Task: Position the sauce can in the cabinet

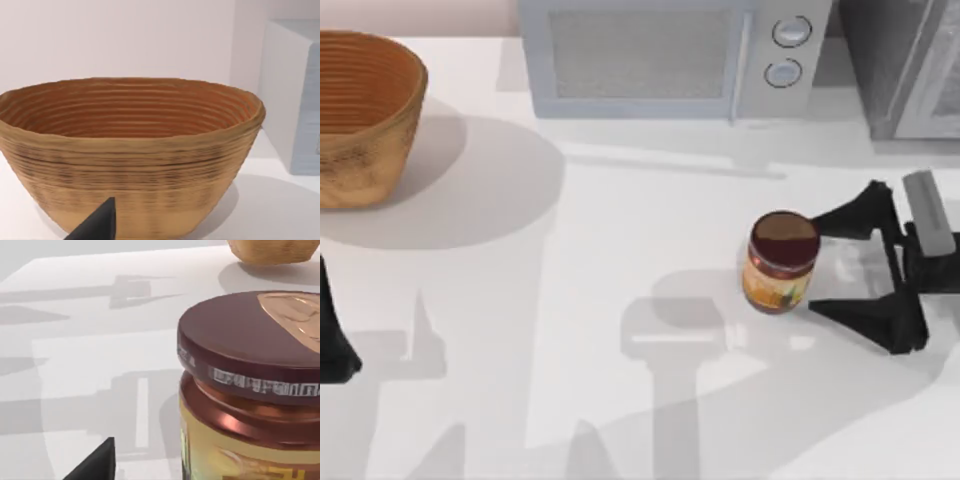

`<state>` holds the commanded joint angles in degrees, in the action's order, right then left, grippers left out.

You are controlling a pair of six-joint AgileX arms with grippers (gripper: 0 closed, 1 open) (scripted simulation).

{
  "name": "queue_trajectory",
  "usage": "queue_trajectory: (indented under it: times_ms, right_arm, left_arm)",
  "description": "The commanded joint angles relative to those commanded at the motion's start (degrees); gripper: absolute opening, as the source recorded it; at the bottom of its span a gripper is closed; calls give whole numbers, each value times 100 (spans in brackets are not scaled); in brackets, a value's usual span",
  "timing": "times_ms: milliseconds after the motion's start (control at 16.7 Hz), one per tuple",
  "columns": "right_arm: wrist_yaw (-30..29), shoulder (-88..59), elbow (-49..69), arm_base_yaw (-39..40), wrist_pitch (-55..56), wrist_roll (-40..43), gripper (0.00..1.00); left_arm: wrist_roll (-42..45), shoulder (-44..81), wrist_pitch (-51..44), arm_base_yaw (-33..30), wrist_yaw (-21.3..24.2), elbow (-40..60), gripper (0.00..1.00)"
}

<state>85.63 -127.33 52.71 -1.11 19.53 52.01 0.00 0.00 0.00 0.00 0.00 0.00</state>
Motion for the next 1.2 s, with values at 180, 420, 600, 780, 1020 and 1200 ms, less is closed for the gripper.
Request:
queue_trajectory:
  times_ms: [180, 420, 600, 780, 1020, 1200]
  right_arm:
    - [354, -546, 313, -45, 168, 314, 100]
    - [426, -658, 381, -55, 205, 382, 100]
    - [414, -641, 361, -22, 192, 377, 100]
    - [427, -690, 378, -45, 389, 221, 100]
    - [455, -944, 411, -94, 1450, -612, 100]
    - [427, -1199, 409, -75, 2663, -1566, 100]
  left_arm:
    - [0, 0, 0, 0, 0, 0, 100]
    - [0, 0, 0, 0, 0, 0, 100]
    - [0, 0, 0, 0, 0, 0, 100]
    - [0, 0, 0, 0, 0, 0, 100]
    - [0, 0, 0, 0, 0, 0, 100]
    - [0, 0, 0, 0, 0, 0, 100]
